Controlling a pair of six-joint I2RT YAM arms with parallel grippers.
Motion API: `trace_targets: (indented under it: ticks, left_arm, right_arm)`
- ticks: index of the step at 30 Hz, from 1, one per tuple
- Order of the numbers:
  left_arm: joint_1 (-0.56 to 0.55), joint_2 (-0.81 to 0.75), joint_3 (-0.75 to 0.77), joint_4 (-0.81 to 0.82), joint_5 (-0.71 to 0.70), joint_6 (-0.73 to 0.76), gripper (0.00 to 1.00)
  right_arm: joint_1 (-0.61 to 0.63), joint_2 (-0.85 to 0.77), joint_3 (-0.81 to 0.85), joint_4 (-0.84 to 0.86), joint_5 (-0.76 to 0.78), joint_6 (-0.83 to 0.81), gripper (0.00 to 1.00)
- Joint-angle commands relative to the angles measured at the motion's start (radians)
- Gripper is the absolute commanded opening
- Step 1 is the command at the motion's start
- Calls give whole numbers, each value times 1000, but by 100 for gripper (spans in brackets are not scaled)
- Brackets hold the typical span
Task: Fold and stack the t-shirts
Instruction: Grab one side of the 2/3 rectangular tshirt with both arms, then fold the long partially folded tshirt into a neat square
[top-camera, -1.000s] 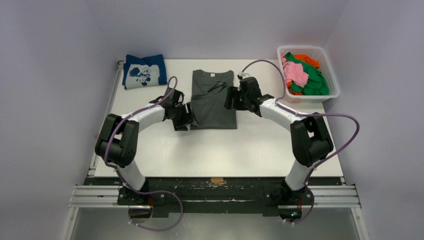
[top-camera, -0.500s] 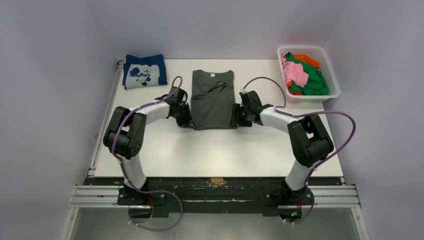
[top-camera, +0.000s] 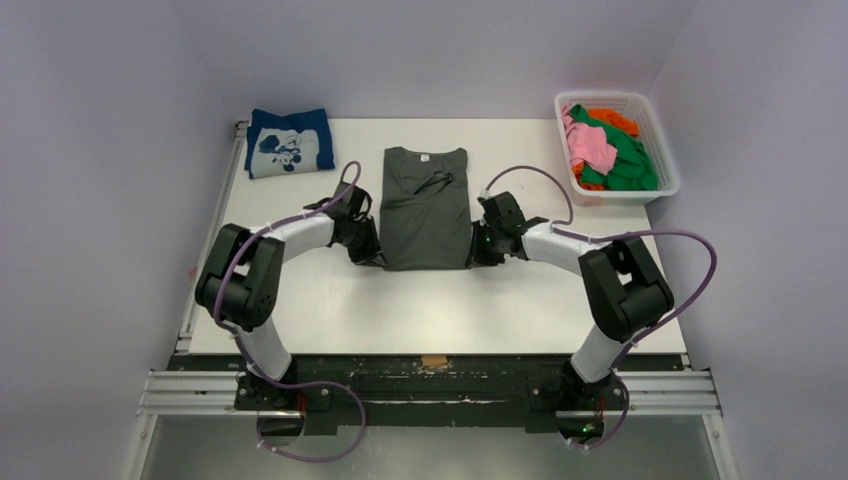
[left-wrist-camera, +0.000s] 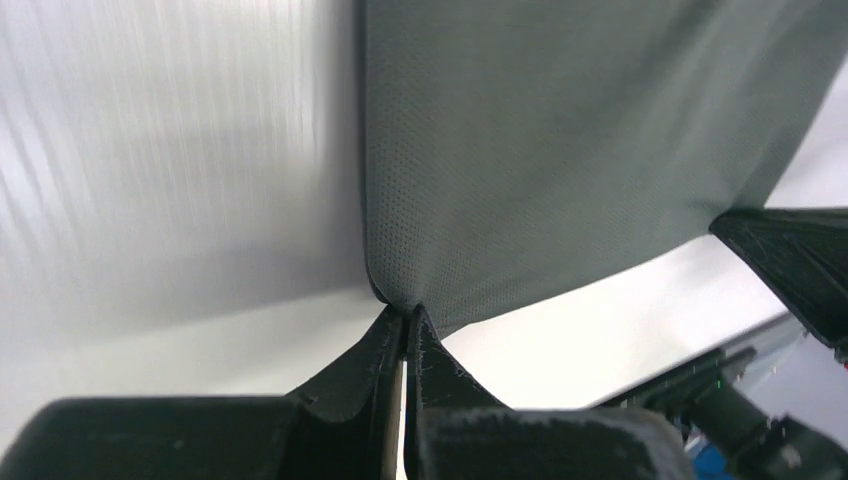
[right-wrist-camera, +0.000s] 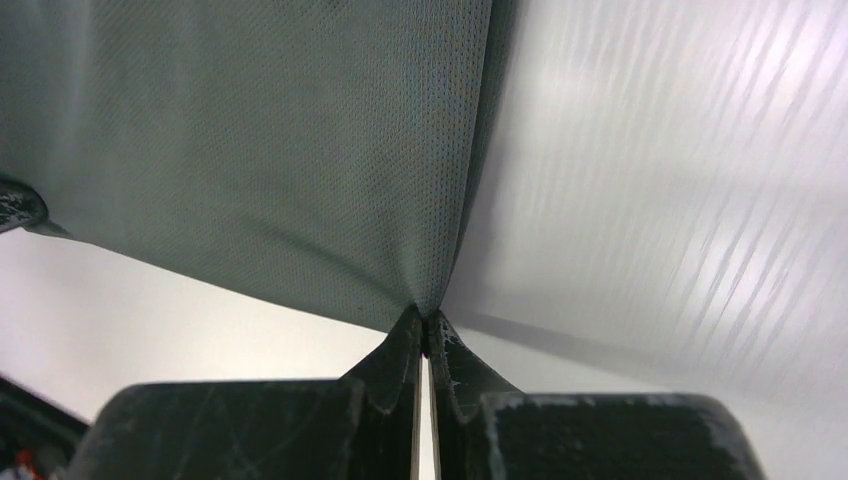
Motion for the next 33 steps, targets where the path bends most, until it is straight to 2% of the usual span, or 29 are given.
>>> trace_targets:
  ticks: [1, 7, 12, 14, 18, 22, 33]
  left_arm:
    - [-30, -260, -98, -106, 37, 33, 0]
    - [-34, -521, -70, -304, 37, 46, 0]
    - [-25, -545, 31, -308, -13, 37, 0]
    - [1, -516, 71, -278, -31, 25, 0]
    - [38, -421, 156, -182, -73, 14, 0]
    - [62, -252, 313, -190, -117, 45, 0]
    - [129, 67, 553, -208, -165, 61, 0]
  right_arm:
    - [47, -157, -19, -177, -77, -21, 0]
    - [56, -308, 114, -461, -138, -33, 0]
    - [35, -295, 300, -465, -57, -48, 0]
    - [17, -267, 351, -409, 4, -39, 0]
    - [-10, -200, 418, -283, 21, -49, 0]
    - [-43, -90, 513, -272, 32, -69, 0]
    - [-123, 123, 633, -169, 11, -101, 0]
